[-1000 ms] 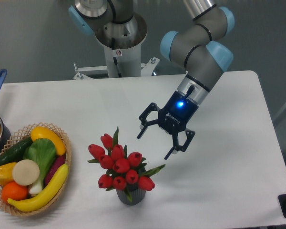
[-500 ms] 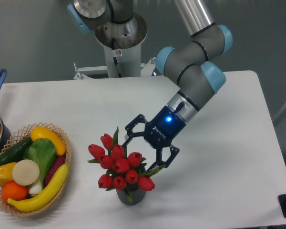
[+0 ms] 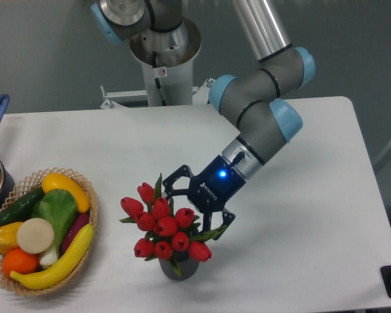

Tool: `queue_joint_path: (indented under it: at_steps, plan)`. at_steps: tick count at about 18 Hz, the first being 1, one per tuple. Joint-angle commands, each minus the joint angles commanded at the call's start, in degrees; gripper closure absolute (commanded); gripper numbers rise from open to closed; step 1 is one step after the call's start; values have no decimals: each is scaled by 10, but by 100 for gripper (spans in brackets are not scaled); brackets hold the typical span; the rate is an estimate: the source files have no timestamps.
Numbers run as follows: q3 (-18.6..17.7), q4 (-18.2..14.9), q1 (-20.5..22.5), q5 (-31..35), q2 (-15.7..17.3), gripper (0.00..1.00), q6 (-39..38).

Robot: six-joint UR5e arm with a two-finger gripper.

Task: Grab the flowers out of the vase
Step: 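Lower the gripper around the tulip stems and close it, then lift the gripped tulips up out of the grey vase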

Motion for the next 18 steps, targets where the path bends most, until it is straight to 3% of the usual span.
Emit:
queue_joint_path:
  at_steps: [2, 5, 8, 11, 18]
  plan:
    - [4, 0, -1, 0, -2, 17, -1]
    - [4, 0, -1, -1, -2, 59, -2]
    - [4, 1, 1, -2, -2, 89, 0]
    - [4, 4, 3, -3, 0, 99, 0]
    - [6, 4, 6, -31, 18, 100, -5]
